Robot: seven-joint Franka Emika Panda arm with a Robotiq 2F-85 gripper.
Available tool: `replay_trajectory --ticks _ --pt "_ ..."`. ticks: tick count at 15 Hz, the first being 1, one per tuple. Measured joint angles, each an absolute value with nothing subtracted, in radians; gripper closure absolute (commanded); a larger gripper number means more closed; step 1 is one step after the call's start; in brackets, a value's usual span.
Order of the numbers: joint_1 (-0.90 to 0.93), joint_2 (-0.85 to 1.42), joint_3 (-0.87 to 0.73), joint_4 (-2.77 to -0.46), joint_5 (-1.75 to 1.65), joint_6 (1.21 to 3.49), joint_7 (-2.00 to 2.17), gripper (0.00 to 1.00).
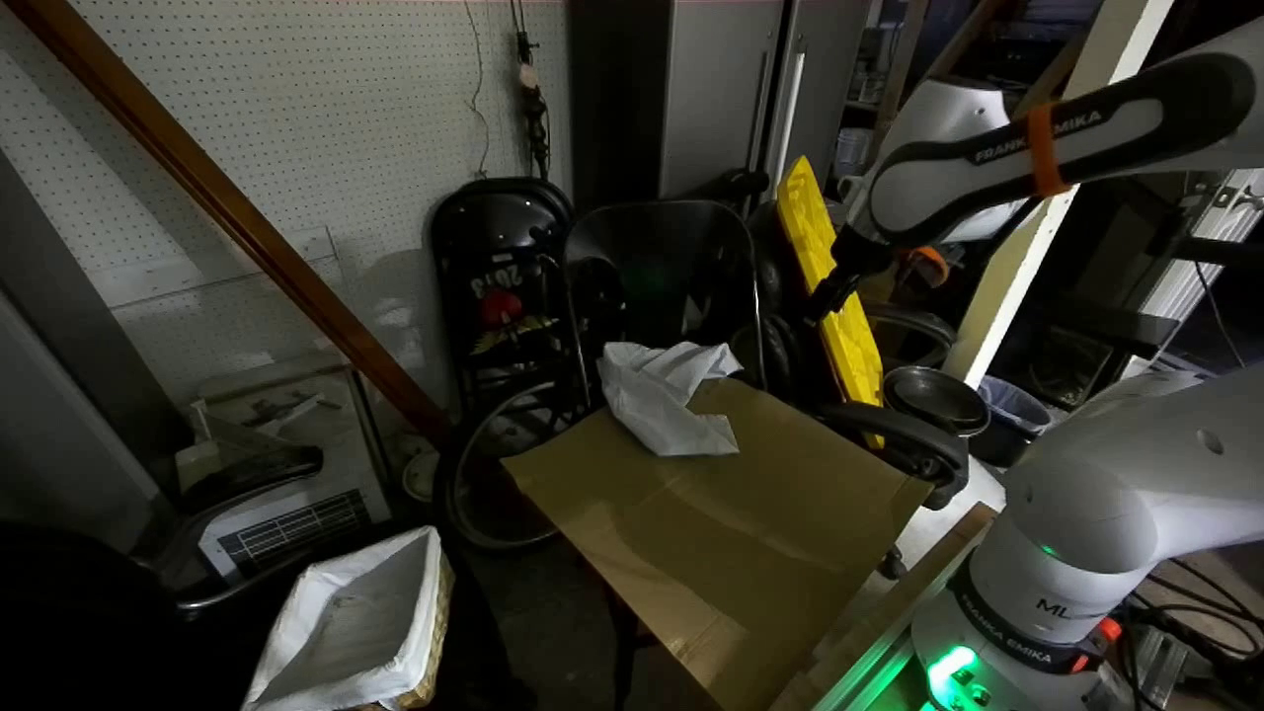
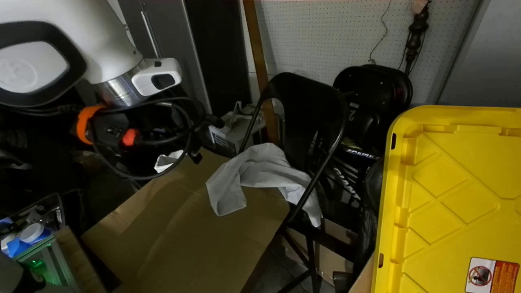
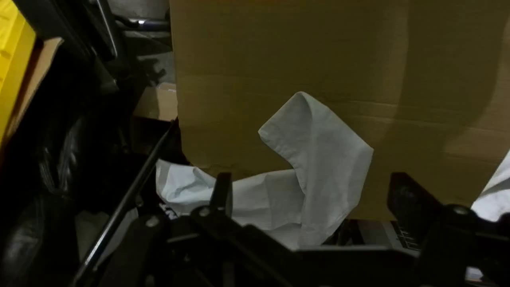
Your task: Put the towel on the backrest of the chair
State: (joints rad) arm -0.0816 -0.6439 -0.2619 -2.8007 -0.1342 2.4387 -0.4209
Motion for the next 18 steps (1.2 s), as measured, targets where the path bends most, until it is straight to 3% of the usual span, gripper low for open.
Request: replay_trajectory --ticks 7,12,18 --pt "0.052 -0.283 -0.23 -2.8 -0.144 2.947 -0.512 0.0" --pt "0.033 0.06 -0.215 -2.788 -0.219 3.227 -0.518 0.0" --pt "0.031 0.306 -0.189 -2.728 -0.229 3.285 -0.514 0.0"
